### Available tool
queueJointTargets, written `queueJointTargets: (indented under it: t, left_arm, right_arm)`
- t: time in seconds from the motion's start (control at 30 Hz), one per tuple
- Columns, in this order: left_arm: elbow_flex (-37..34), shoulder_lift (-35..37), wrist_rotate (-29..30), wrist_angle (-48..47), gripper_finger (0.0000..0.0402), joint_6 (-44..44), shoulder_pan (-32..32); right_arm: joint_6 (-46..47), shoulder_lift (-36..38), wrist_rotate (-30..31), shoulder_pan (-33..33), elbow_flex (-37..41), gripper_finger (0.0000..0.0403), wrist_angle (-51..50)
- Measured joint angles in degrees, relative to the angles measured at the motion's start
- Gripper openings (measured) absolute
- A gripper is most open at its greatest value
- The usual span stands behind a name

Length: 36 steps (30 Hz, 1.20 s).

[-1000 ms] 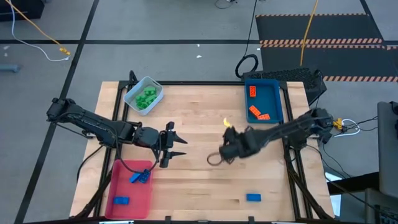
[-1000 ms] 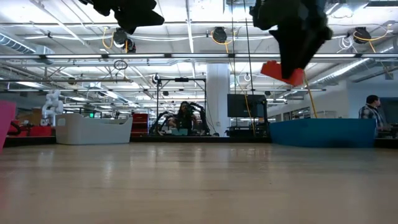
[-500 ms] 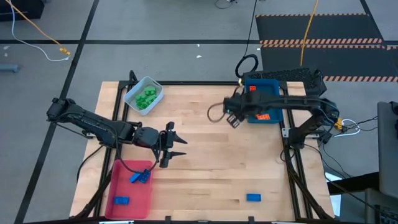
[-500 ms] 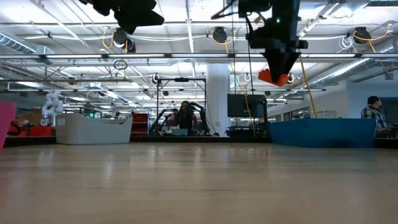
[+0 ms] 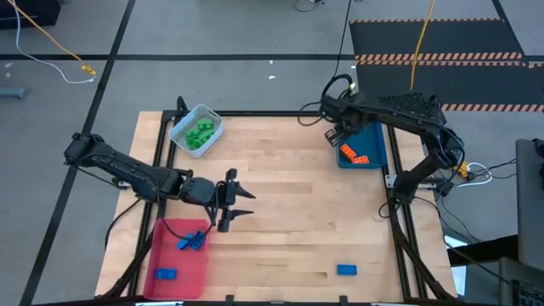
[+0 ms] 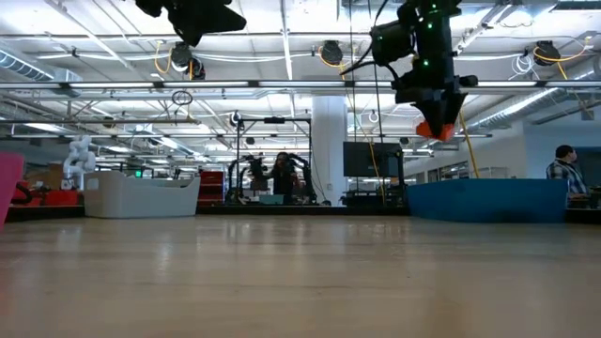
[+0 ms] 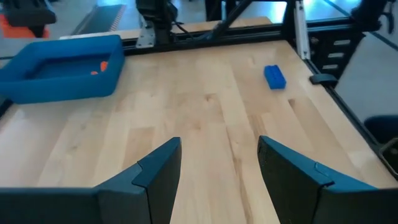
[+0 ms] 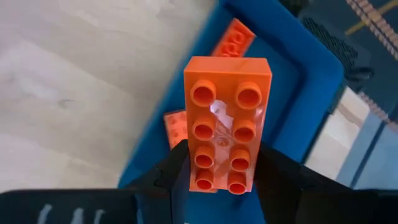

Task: Sort & place blocks by color
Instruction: Put the orange game piece into the blue bin, then put the blue game piece into the red bin

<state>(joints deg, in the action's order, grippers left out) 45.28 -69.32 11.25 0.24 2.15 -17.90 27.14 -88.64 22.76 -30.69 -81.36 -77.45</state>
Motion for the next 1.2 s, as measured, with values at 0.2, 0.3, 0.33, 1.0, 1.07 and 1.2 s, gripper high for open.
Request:
queueJointTargets:
  t: [0.2, 0.3, 0.33, 1.0, 1.07, 1.2]
  left_arm:
    - [-1.4, -2.3, 3.4, 6.2, 0.0212, 2.1, -0.8]
    - [-2.7, -3.9, 3.4, 10.5, 0.0212, 3.3, -1.3]
    - [-3.4, -4.0, 3.4, 10.5, 0.0212, 3.8, -1.5]
    - [-4.3, -4.3, 3.8, 10.6, 0.0212, 5.6, -4.8]
    - [-4.3, -4.3, 3.8, 10.5, 0.0212, 5.6, -4.8]
    - [-4.3, -4.3, 3.8, 9.9, 0.0212, 5.5, -4.8]
  right_arm:
    - [0.5, 0.0, -0.3, -4.8, 1.5, 0.0132, -0.4]
    - [0.6, 0.0, -0.3, -7.0, 3.7, 0.0134, -0.4]
    - [0.7, 0.0, -0.3, -7.7, 4.6, 0.0137, -0.4]
    - [0.0, 0.2, 1.4, -12.1, 11.0, 0.0263, 9.6]
    - [-1.9, 0.3, 1.3, -12.0, 11.0, 0.0276, 9.4]
    - [-5.3, 1.6, 1.2, -10.9, 11.0, 0.0288, 10.7]
